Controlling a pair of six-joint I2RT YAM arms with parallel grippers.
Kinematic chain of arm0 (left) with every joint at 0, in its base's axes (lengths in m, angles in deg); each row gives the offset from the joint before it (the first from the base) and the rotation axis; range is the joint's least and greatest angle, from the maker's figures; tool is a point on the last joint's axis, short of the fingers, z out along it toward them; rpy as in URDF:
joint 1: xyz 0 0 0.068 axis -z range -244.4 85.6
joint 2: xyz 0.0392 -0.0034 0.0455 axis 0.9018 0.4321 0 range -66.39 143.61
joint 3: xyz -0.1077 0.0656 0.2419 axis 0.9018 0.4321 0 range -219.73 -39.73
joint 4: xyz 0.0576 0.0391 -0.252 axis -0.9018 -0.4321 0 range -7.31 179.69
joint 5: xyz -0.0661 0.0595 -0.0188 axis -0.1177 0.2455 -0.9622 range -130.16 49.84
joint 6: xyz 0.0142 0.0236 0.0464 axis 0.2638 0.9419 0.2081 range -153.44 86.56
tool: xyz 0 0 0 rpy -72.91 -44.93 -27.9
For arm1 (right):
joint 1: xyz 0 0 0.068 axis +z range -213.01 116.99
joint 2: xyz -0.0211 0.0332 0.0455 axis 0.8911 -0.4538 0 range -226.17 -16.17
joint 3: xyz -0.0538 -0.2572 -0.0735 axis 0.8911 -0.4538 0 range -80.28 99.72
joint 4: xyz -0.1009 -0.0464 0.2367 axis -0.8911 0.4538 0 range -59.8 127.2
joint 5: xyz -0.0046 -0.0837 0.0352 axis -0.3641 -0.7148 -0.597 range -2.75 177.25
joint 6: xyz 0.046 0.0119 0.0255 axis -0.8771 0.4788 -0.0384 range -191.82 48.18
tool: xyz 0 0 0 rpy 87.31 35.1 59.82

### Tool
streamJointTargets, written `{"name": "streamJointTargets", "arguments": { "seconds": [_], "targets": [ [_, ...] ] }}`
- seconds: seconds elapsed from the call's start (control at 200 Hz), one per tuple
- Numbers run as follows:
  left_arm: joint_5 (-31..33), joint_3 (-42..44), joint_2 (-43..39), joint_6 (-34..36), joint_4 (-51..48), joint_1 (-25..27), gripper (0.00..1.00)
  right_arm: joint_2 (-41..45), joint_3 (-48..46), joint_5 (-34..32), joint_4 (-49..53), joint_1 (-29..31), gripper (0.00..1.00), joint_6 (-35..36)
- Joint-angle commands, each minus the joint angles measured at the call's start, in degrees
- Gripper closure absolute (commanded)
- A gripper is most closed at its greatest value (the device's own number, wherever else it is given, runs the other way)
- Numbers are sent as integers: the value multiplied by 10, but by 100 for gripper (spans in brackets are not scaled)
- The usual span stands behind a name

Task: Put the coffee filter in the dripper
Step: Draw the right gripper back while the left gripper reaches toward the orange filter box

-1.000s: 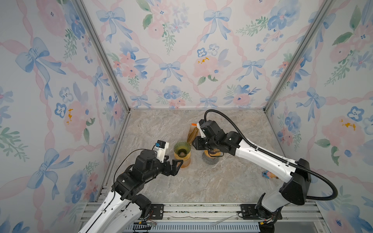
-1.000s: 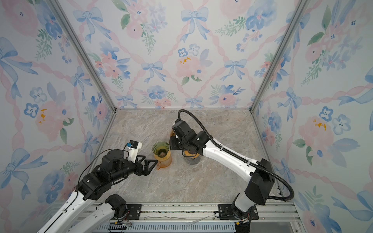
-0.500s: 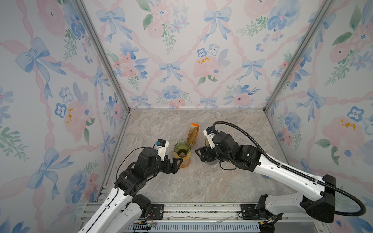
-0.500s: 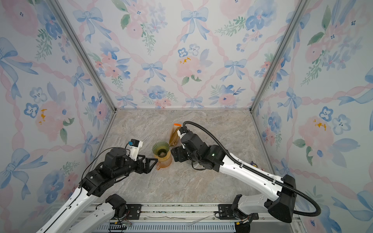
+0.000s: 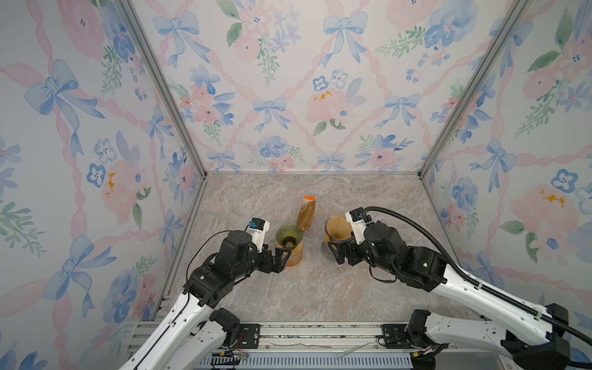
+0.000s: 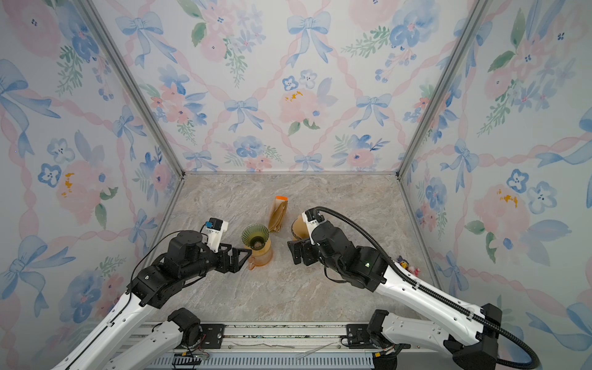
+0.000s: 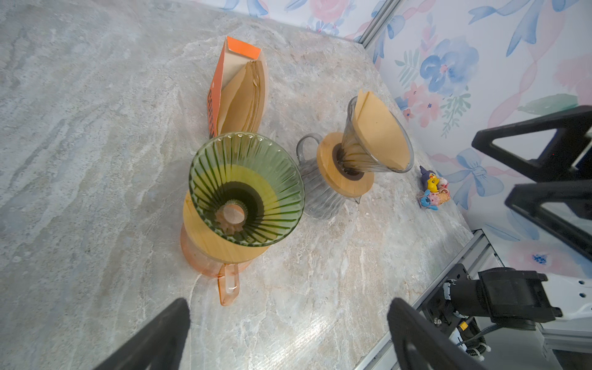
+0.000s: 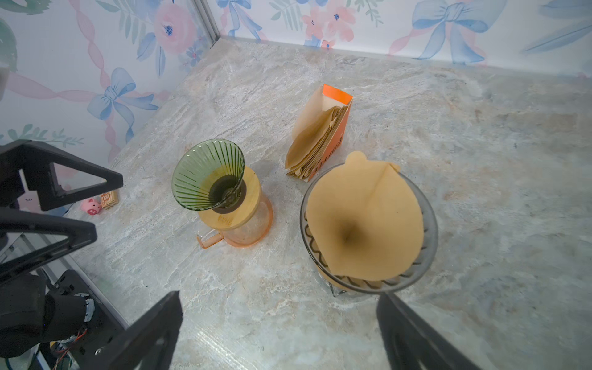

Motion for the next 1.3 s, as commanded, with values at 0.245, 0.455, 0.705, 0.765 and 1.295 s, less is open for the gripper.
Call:
{"name": "streamJointTargets", "arguments": {
  "seconds": [0.245, 0.455, 0.705, 0.765, 1.295],
  "targets": [
    [25, -68, 86, 25, 30, 2, 2, 131, -35, -16, 68, -47, 4, 49],
    [56, -124, 165, 47, 34, 19, 3, 179, -44, -8, 112, -69, 4, 67],
    [89, -227, 280, 113, 30, 24, 12, 223, -69, -9, 131, -73, 4, 70],
    [95, -255, 312, 132, 27, 25, 14, 232, -74, -11, 133, -73, 4, 71],
    [180, -488, 596, 218, -72, 37, 43, 290, -87, -23, 146, -74, 4, 70]
  ]
}}
